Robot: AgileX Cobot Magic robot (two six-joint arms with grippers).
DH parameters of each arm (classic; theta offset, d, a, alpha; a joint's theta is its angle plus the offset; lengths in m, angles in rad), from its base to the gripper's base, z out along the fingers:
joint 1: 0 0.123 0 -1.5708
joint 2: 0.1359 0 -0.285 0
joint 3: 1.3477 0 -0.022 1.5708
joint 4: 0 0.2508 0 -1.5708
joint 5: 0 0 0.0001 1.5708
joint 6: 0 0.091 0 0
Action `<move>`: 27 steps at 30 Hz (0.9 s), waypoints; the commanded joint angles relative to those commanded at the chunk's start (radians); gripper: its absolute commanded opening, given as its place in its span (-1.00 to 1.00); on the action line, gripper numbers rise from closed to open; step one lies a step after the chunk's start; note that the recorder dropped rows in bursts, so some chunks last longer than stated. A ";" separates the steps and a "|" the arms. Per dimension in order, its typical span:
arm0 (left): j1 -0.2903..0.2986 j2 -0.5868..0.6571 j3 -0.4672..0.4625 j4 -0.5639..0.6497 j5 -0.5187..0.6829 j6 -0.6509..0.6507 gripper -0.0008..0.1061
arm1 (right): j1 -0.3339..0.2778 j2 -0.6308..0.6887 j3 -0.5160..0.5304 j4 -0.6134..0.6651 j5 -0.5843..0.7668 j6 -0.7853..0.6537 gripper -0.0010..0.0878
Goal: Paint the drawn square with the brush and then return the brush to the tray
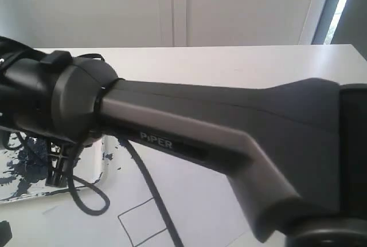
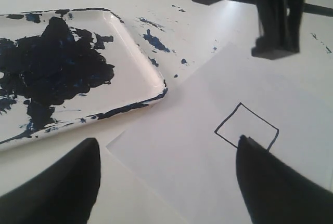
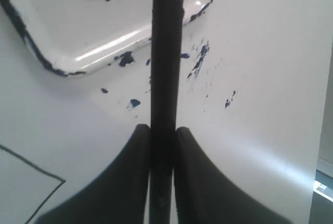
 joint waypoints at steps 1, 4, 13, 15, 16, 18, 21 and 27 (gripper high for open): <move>0.000 0.000 0.000 0.000 0.000 0.000 0.42 | 0.007 -0.024 0.042 -0.016 0.000 0.019 -0.98; 0.000 0.000 0.000 0.000 0.000 0.000 0.42 | 0.017 -0.088 0.148 -0.071 0.000 0.081 -0.98; 0.000 0.000 0.000 0.000 0.000 0.000 0.42 | 0.028 -0.298 0.439 -0.078 0.000 0.178 -0.98; 0.000 0.000 0.000 0.000 0.000 0.000 0.42 | 0.034 -0.345 0.502 -0.078 0.000 0.202 -0.98; 0.000 0.000 0.000 0.000 0.000 0.000 0.42 | 0.039 -0.369 0.532 -0.076 0.000 0.210 -0.98; 0.000 0.000 0.000 0.000 0.000 0.000 0.42 | 0.039 -0.414 0.582 -0.060 0.000 0.230 -0.98; 0.000 0.000 0.000 0.000 0.000 0.000 0.42 | 0.039 -0.474 0.660 -0.039 0.000 0.274 -0.98; 0.000 0.000 0.000 0.000 0.000 0.000 0.42 | 0.039 -0.558 0.783 0.028 0.000 0.328 -0.98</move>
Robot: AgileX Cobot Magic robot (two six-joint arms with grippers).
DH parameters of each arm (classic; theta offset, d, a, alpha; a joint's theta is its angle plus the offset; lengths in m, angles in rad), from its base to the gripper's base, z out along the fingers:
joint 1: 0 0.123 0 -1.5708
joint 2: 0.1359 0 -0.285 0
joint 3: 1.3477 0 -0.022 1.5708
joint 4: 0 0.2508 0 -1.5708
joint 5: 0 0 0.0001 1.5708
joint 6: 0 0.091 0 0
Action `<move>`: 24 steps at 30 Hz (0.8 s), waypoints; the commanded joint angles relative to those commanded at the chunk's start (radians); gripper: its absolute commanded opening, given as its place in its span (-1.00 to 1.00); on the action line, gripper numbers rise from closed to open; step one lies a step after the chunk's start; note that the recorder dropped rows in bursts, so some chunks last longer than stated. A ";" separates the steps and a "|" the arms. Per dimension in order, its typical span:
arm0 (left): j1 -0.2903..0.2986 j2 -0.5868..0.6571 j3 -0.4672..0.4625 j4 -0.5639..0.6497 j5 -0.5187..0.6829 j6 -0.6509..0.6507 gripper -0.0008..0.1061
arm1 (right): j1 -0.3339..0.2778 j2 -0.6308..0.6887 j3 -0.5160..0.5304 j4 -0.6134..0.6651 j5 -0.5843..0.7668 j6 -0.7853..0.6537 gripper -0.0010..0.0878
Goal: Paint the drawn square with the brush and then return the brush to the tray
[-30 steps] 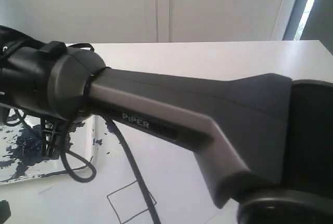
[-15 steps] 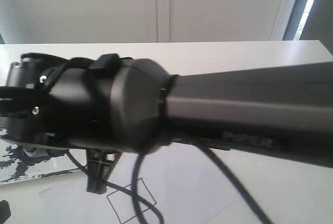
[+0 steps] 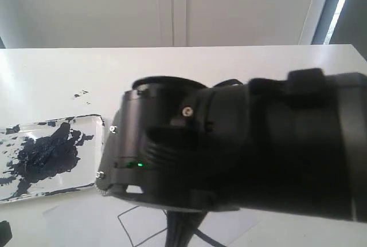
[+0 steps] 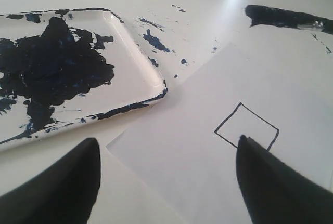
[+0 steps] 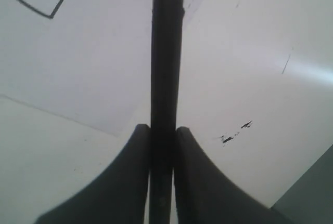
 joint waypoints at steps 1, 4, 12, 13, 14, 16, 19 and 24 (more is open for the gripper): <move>0.000 0.000 0.000 0.000 0.000 0.000 0.42 | 0.000 -0.009 0.025 0.011 0.000 0.002 -0.98; 0.000 0.000 0.000 0.000 0.000 0.000 0.42 | 0.000 -0.024 0.086 0.018 0.000 0.037 -0.98; 0.000 0.000 0.000 0.000 0.000 0.000 0.42 | 0.000 -0.025 0.138 0.096 -0.054 0.064 -0.98; 0.000 0.000 0.000 0.000 0.000 0.000 0.42 | 0.000 -0.025 0.138 0.096 -0.065 0.071 -0.98; 0.000 0.000 0.000 0.000 0.000 0.000 0.42 | 0.000 -0.025 0.138 0.096 -0.072 0.071 -0.98; 0.000 0.000 0.000 0.000 0.000 0.000 0.42 | 0.000 -0.025 0.138 0.096 -0.081 0.071 -0.98; 0.000 0.000 0.000 0.000 0.000 0.000 0.42 | 0.000 -0.025 0.138 0.099 -0.092 0.071 -0.98; 0.000 0.000 0.000 0.000 0.000 0.000 0.42 | 0.000 -0.025 0.138 0.112 -0.144 0.071 -0.98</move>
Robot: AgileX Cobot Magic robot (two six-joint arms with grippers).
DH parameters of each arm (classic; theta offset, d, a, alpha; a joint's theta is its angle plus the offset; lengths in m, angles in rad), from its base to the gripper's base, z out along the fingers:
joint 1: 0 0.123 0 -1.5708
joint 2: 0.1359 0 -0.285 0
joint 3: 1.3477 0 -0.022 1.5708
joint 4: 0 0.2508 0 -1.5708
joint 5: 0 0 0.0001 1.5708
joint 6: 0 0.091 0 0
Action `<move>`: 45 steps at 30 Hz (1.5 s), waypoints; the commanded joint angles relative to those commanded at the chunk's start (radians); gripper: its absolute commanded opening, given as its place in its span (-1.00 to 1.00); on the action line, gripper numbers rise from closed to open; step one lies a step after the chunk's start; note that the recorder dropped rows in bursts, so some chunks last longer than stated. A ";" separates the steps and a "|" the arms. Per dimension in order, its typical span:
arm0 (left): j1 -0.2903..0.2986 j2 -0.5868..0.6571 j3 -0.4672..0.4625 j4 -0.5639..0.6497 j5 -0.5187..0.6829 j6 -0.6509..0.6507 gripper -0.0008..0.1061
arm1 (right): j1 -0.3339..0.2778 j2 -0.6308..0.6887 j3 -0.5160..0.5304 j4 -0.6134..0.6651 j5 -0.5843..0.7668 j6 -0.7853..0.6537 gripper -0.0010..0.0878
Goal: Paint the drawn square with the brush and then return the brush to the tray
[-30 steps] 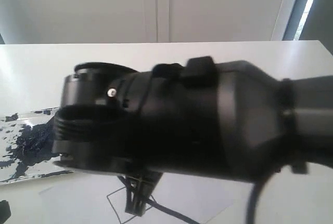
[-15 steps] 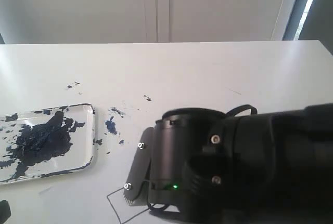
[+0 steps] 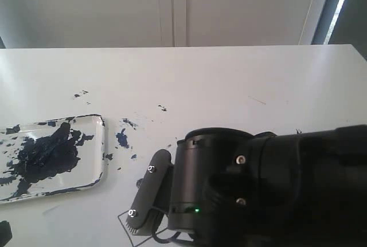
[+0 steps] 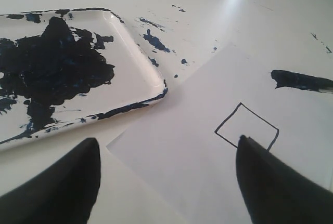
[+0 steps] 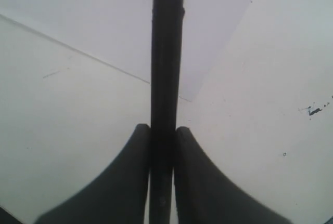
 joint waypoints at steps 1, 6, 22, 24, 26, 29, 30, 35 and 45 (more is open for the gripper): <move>0.000 0.000 0.000 0.000 0.000 0.000 0.42 | 0.000 0.000 0.000 0.003 -0.006 0.000 -0.98; 0.000 0.000 0.000 0.000 0.000 0.000 0.42 | 0.000 0.000 0.000 0.003 -0.027 0.000 -0.98; 0.000 0.000 0.000 0.000 -0.185 -0.027 0.42 | 0.000 0.000 0.000 0.007 -0.032 -0.003 -0.98; 0.000 0.000 0.000 0.000 -0.267 -0.048 0.42 | 0.000 0.000 0.000 0.007 -0.034 -0.003 -0.98; 0.000 0.000 0.000 -0.015 -0.304 -0.178 0.42 | 0.000 0.000 0.000 0.007 -0.036 -0.003 -0.98; 0.000 0.000 0.000 -0.015 -0.256 -0.196 0.42 | 0.000 0.000 0.000 0.007 -0.036 -0.003 -0.98; 0.000 0.000 0.000 -0.015 -0.223 -0.196 0.42 | 0.000 0.000 0.000 0.007 -0.036 -0.003 -0.98; -0.002 0.107 0.000 -0.056 -0.132 -0.185 0.42 | 0.000 0.000 0.000 0.007 -0.036 -0.003 -0.98; -0.195 0.511 -0.131 -0.071 -0.139 -0.070 0.42 | 0.000 0.000 0.000 0.009 0.001 -0.021 -0.98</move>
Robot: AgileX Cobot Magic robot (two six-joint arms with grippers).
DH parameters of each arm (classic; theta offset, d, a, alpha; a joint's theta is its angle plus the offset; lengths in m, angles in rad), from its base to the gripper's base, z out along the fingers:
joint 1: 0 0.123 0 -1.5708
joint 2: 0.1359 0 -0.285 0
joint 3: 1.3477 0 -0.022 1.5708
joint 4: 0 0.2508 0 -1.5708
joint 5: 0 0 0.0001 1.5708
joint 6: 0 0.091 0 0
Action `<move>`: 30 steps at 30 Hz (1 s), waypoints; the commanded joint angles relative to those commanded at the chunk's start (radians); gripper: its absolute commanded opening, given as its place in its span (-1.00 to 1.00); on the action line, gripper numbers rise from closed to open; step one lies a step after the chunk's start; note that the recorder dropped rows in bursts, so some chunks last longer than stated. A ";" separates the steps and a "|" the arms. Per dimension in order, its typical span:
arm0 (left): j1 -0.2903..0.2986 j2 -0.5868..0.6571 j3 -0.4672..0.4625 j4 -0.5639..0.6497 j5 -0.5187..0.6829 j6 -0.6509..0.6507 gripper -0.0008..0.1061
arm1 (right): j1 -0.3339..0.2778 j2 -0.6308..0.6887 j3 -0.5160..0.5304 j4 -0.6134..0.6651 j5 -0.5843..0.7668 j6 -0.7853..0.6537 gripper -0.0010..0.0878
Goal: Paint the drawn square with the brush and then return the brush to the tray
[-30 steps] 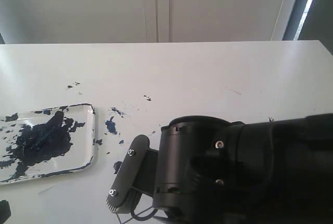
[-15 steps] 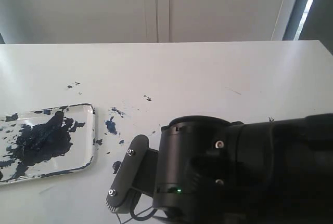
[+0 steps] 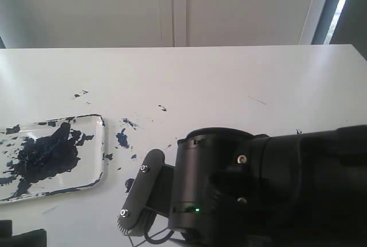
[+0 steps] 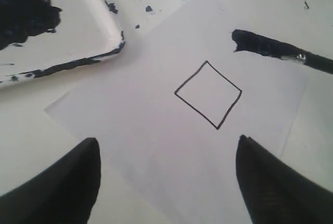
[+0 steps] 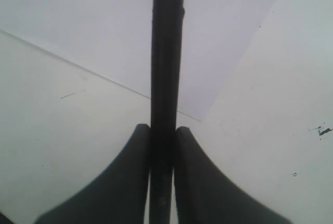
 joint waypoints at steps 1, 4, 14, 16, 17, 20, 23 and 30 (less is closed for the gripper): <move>-0.005 0.068 -0.022 0.000 0.000 0.011 0.42 | 0.000 0.000 0.000 0.002 0.010 0.000 -0.98; -0.005 0.243 -0.073 0.000 0.002 0.076 0.42 | 0.000 0.000 0.000 0.002 0.048 -0.003 -0.98; -0.005 0.546 -0.200 0.000 0.007 0.223 0.42 | 0.000 0.002 0.000 0.002 0.105 -0.027 -0.98; -0.005 0.576 -0.210 0.000 0.004 0.246 0.42 | 0.000 0.002 0.000 0.002 0.103 -0.027 -0.98; -0.005 0.593 -0.214 0.000 -0.001 0.252 0.42 | 0.000 0.002 0.000 0.002 0.103 -0.027 -0.98; -0.005 0.638 -0.221 0.000 -0.005 0.272 0.42 | 0.000 0.002 0.000 0.002 0.103 -0.027 -0.98; -0.005 0.685 -0.221 0.000 -0.015 0.286 0.42 | 0.000 0.002 0.000 0.002 0.101 -0.027 -0.98; -0.005 0.771 -0.221 0.003 -0.054 0.291 0.42 | 0.000 0.002 0.000 0.008 0.101 -0.031 -0.98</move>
